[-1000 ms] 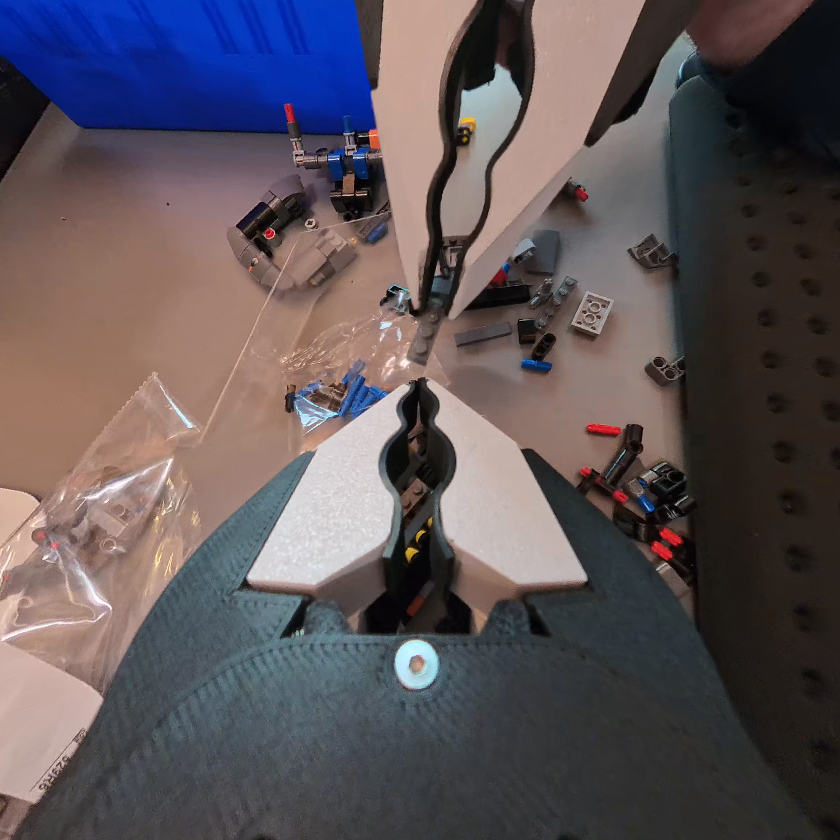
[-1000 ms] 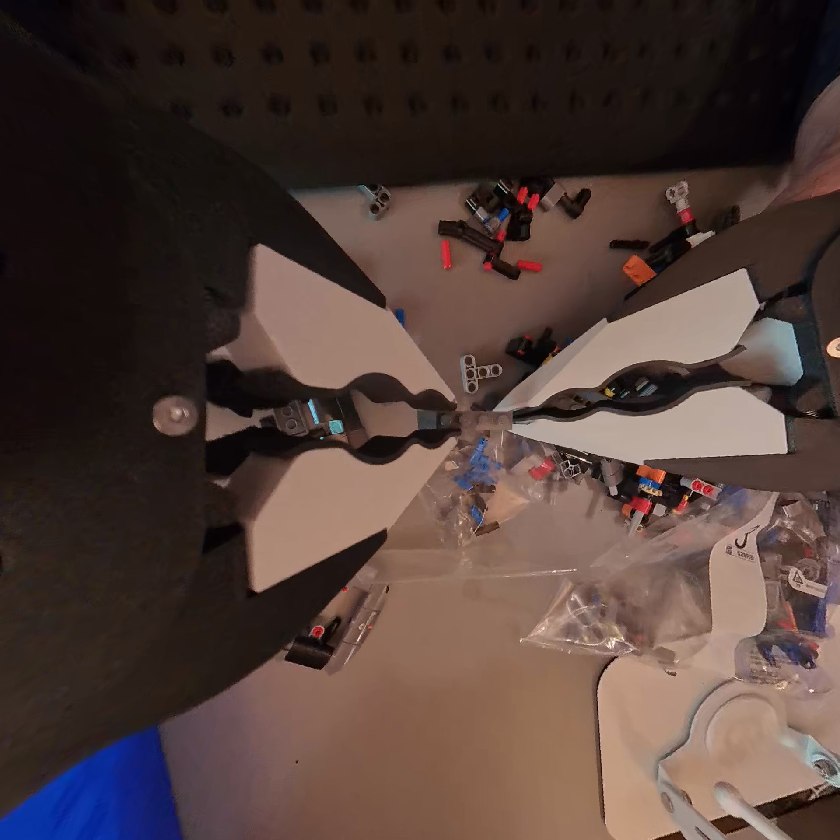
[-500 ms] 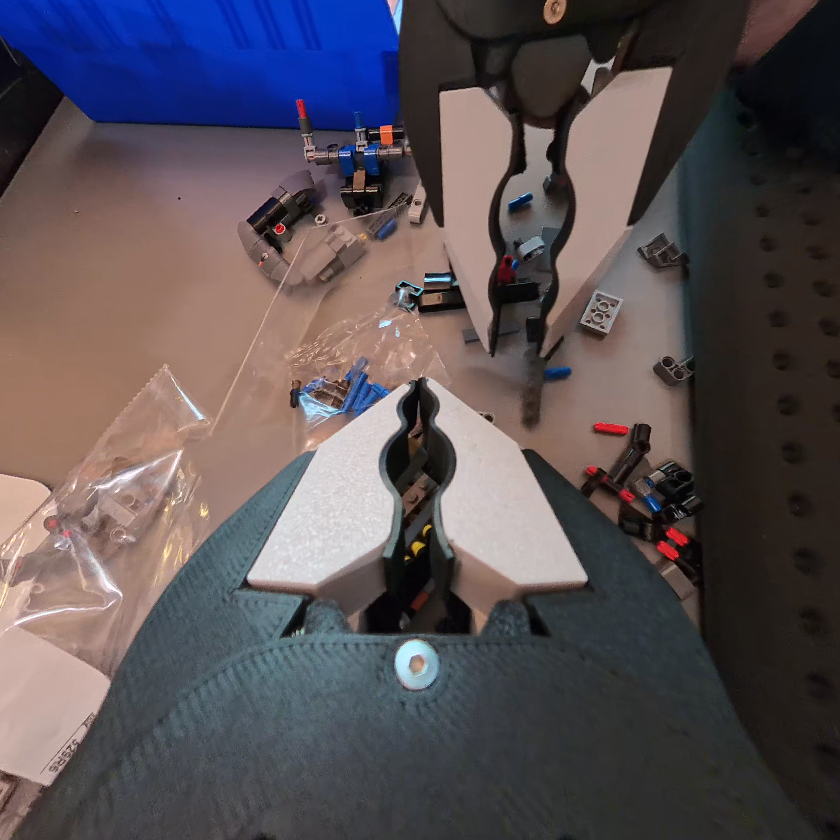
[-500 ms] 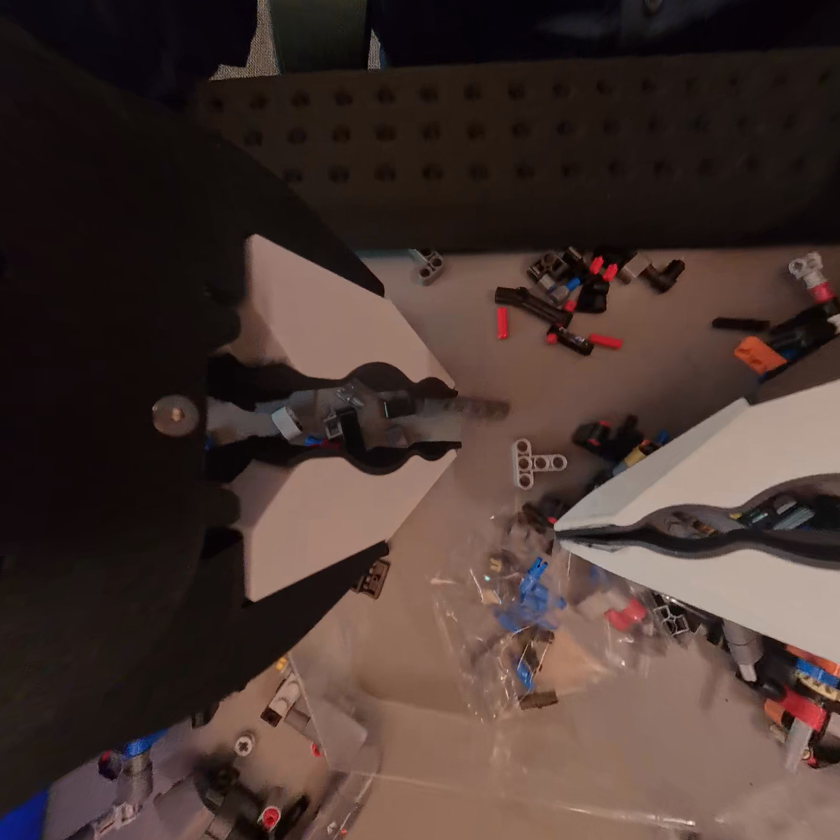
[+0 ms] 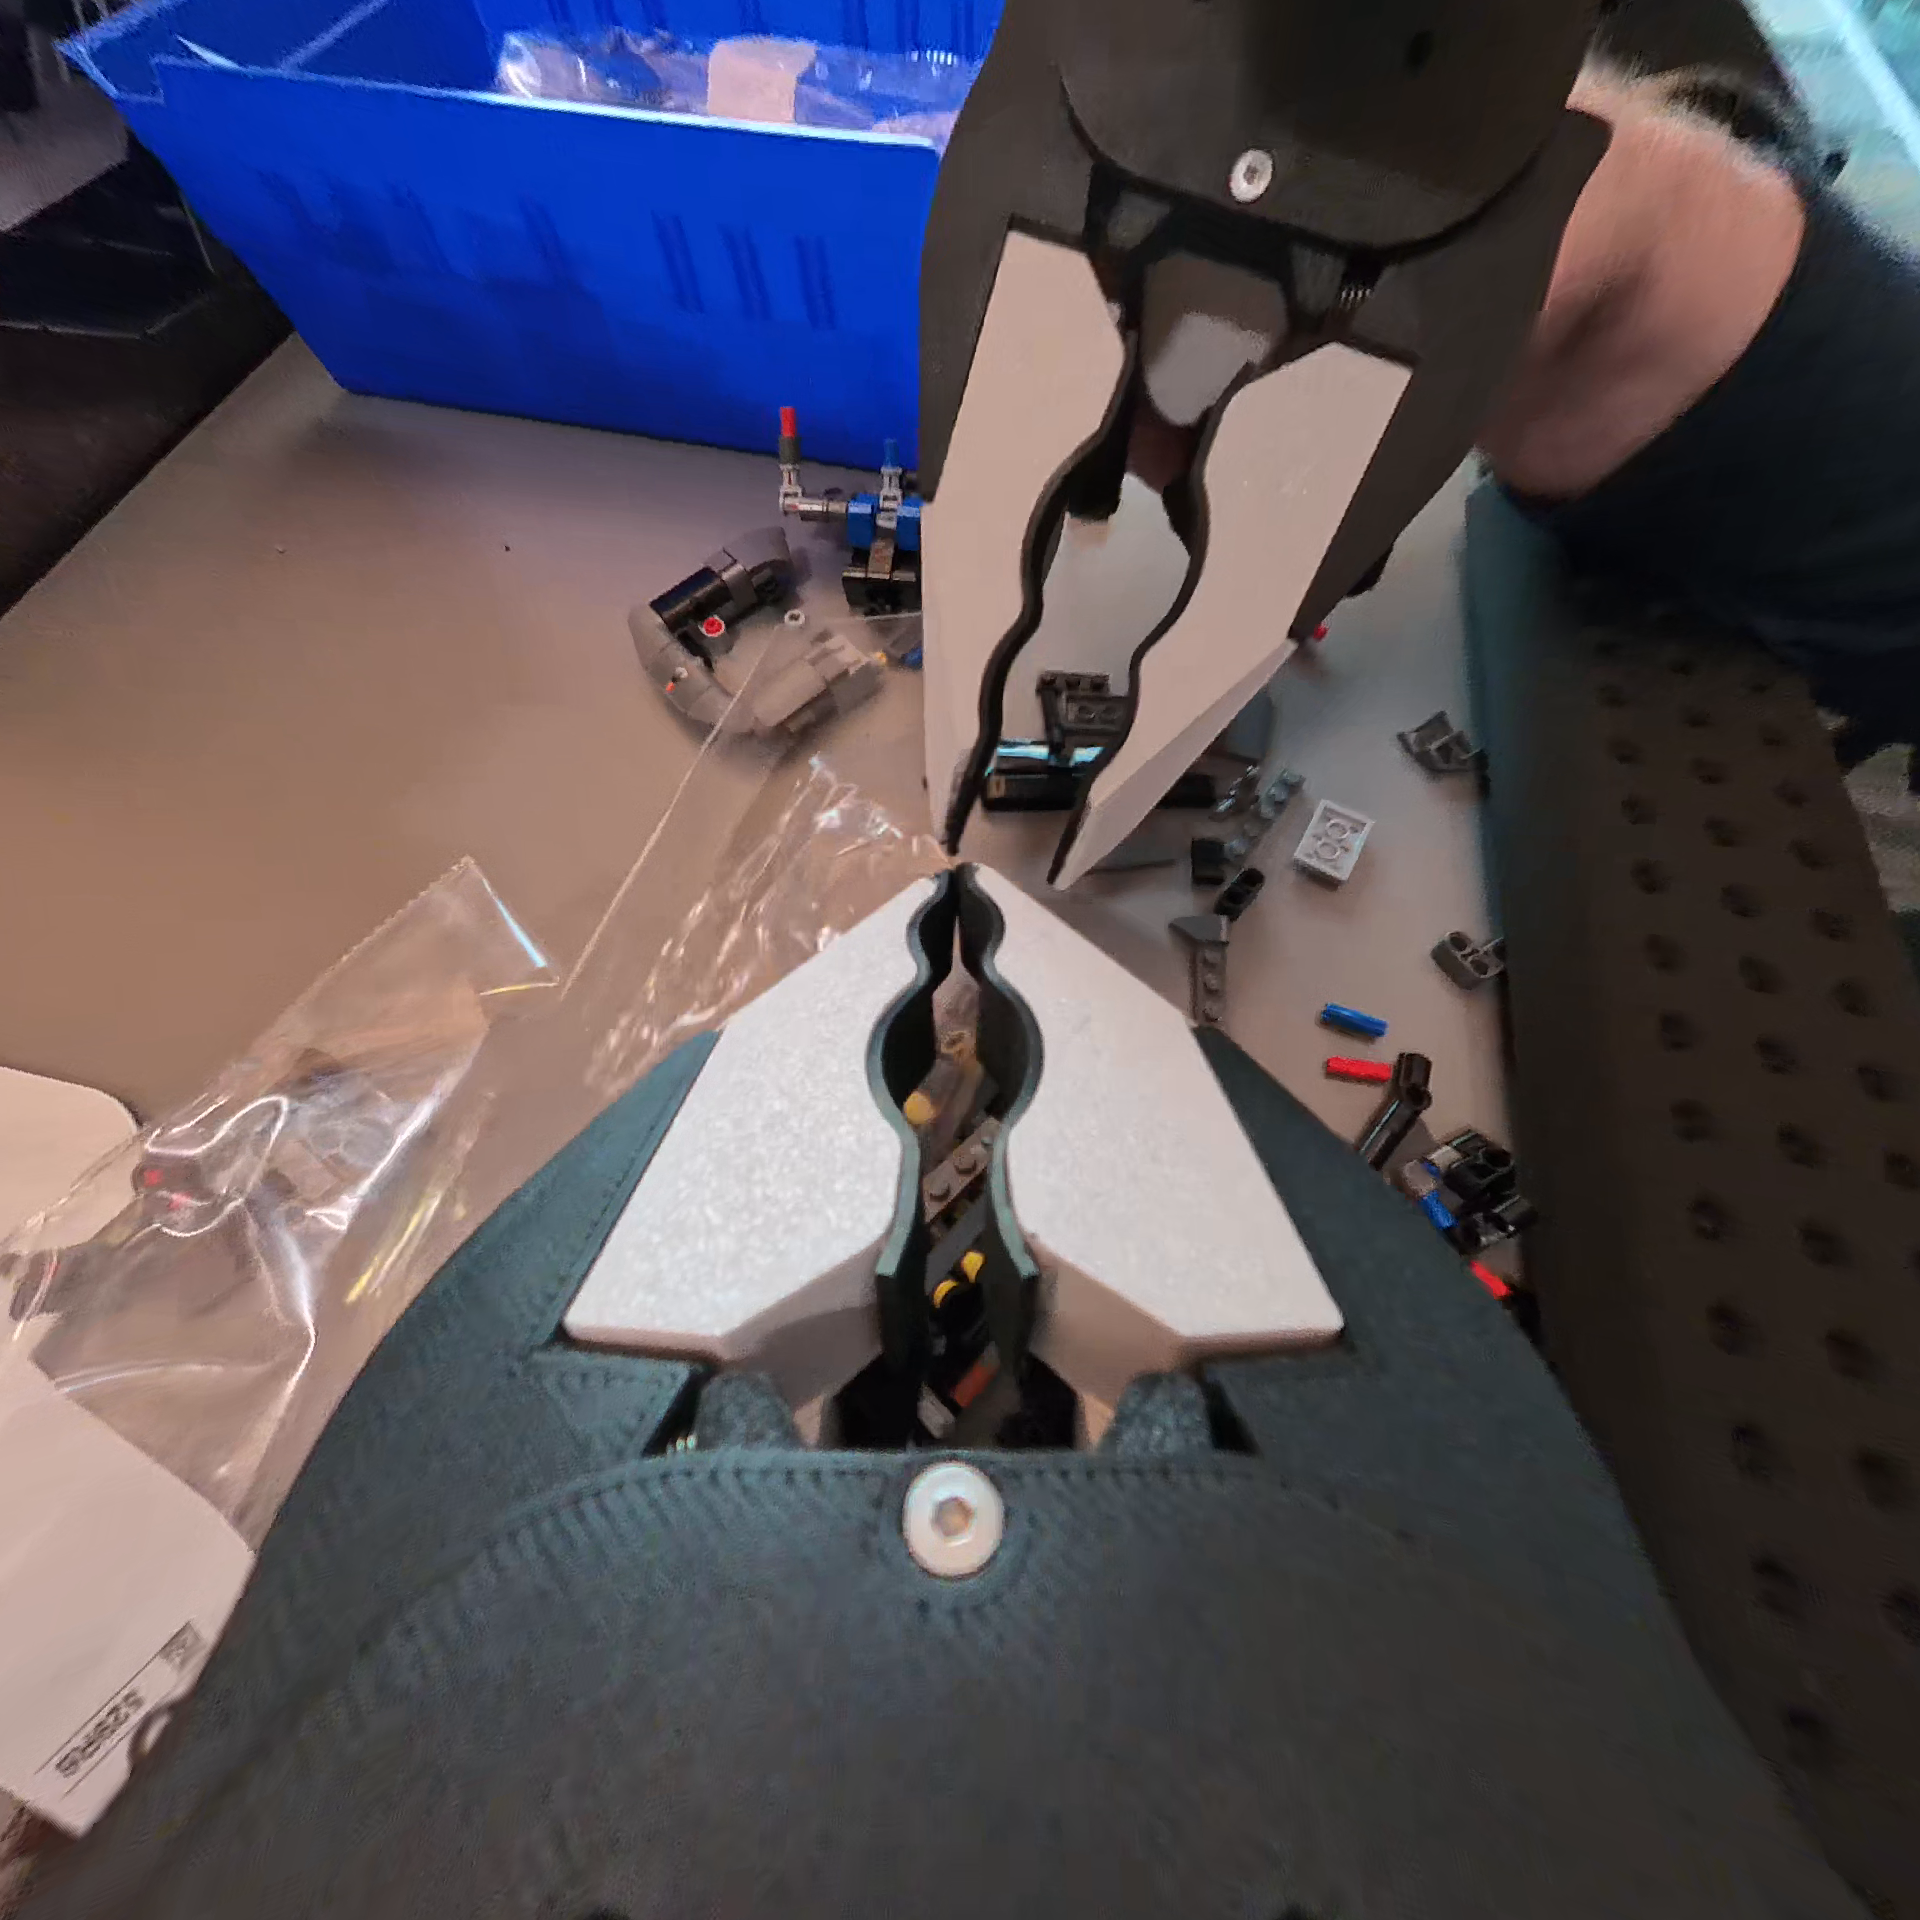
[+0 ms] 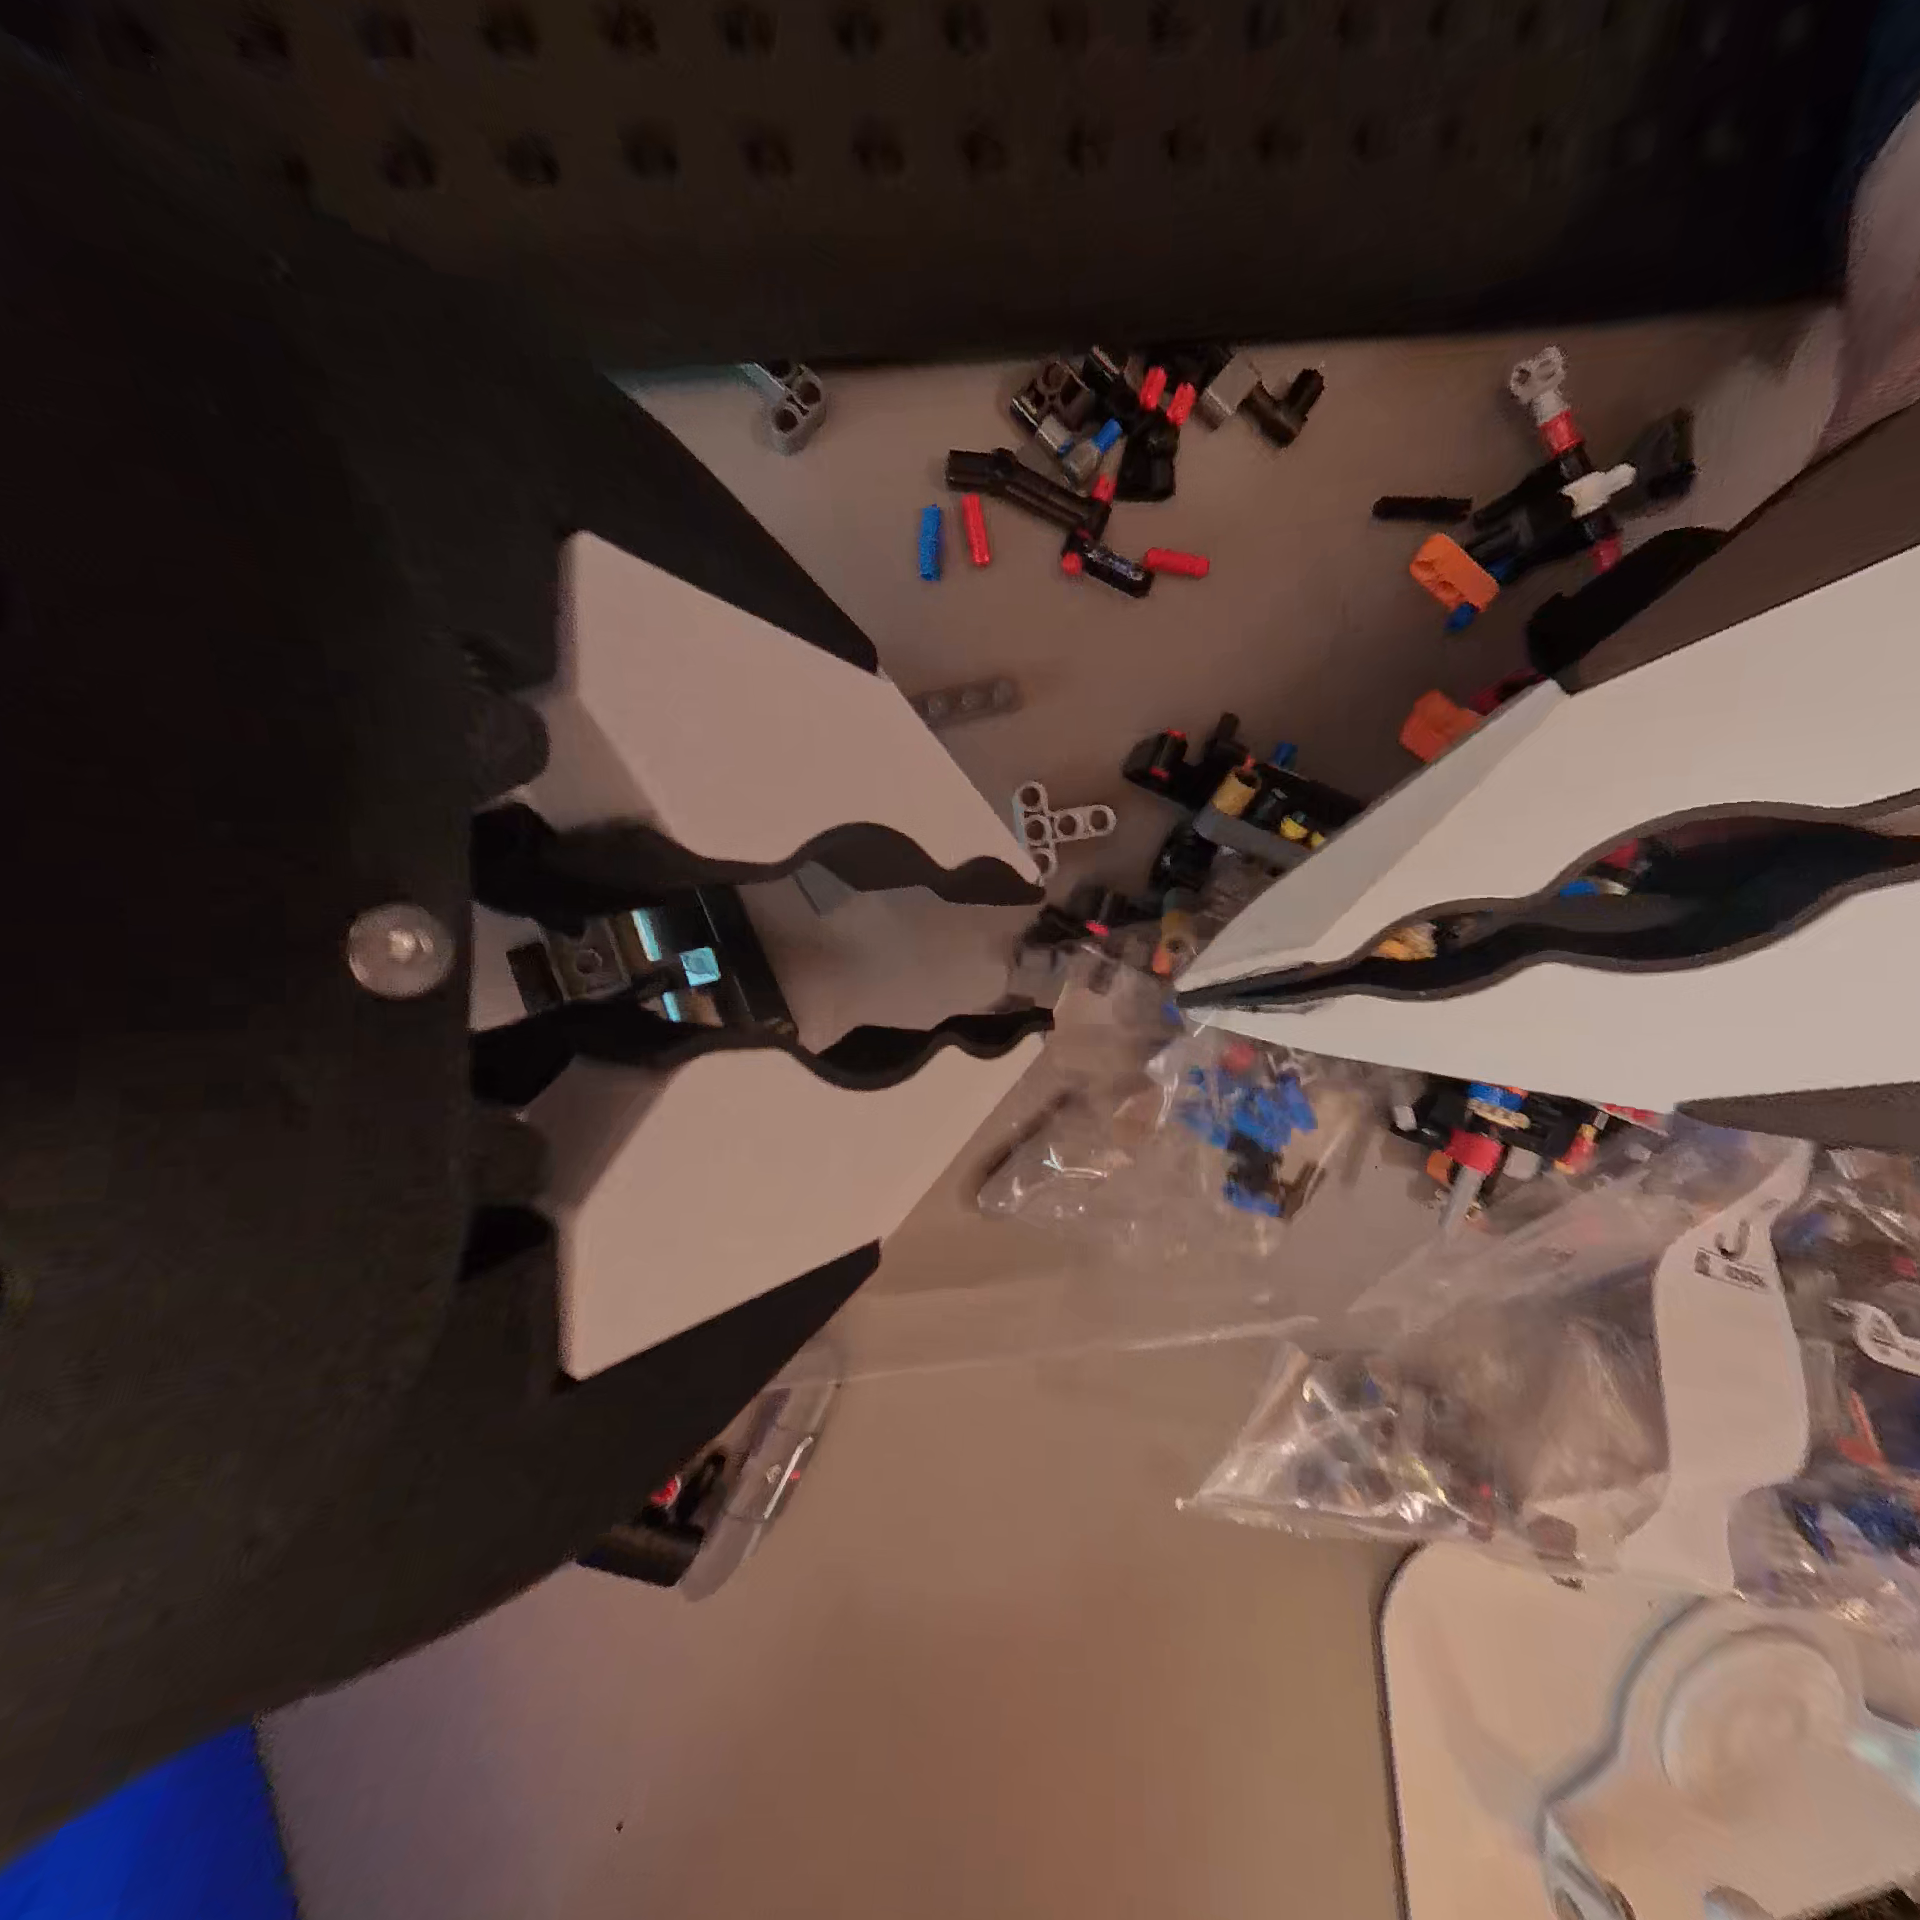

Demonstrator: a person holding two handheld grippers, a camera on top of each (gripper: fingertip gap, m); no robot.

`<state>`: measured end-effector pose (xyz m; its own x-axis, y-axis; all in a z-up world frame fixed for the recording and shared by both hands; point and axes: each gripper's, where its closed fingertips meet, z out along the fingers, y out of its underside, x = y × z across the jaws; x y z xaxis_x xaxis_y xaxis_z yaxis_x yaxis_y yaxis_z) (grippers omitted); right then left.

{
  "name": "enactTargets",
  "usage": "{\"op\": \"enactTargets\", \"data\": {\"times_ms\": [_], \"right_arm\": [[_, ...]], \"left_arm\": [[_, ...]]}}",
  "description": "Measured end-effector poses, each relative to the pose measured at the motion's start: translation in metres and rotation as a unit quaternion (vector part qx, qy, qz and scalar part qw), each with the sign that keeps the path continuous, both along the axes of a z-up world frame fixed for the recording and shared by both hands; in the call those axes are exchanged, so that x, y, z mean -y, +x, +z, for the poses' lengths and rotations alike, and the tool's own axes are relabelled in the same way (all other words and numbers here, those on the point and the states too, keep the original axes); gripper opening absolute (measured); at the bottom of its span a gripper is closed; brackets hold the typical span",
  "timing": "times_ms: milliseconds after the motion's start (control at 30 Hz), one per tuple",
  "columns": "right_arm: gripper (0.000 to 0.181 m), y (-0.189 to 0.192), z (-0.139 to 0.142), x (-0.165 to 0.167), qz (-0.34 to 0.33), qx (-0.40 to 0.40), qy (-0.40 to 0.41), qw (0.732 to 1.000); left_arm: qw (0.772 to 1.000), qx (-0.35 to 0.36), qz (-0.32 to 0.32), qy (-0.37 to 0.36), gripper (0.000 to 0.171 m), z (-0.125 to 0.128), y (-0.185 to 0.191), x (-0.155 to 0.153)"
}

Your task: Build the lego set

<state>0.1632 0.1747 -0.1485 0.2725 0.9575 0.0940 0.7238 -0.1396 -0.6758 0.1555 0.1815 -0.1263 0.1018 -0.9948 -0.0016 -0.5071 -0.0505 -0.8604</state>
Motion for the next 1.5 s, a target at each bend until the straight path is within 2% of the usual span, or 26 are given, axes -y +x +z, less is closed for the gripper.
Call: {"op": "enactTargets", "data": {"times_ms": [233,400,533,833,1000,1200,1267,1500], "right_arm": [[0.017,0.002,-0.001,-0.007,-0.015,0.002,0.007,1.0],[0.021,-0.004,0.014,-0.008,-0.013,-0.037,0.021,0.999],[0.033,-0.003,0.013,-0.012,-0.025,-0.025,0.033,0.999],[0.039,0.002,0.02,-0.012,-0.028,-0.006,0.069,0.997],[0.04,-0.005,0.01,-0.01,-0.02,0.019,0.067,0.997],[0.016,-0.008,0.0,-0.008,-0.01,0.036,0.06,0.998],[0.0,-0.01,0.003,-0.006,-0.003,0.021,0.059,0.998],[0.0,-0.013,0.008,-0.004,0.001,-0.014,0.038,0.999]], "left_arm": [[1.0,0.02,-0.003,-0.011,0.0,0.006,0.0,0.001],[1.0,0.02,-0.005,-0.008,0.0,0.008,0.0,0.002],[1.0,0.014,-0.007,-0.005,0.0,0.006,0.001,0.004],[1.0,-0.015,-0.009,0.005,0.0,-0.003,0.001,0.005],[1.0,-0.022,-0.012,0.01,0.0,-0.005,0.002,0.006],[0.999,-0.026,-0.017,0.018,0.0,-0.006,0.003,0.008],[0.999,-0.026,-0.017,0.018,0.0,-0.006,0.003,0.008],[0.999,-0.025,-0.016,0.019,0.0,-0.006,0.003,0.007]]}}
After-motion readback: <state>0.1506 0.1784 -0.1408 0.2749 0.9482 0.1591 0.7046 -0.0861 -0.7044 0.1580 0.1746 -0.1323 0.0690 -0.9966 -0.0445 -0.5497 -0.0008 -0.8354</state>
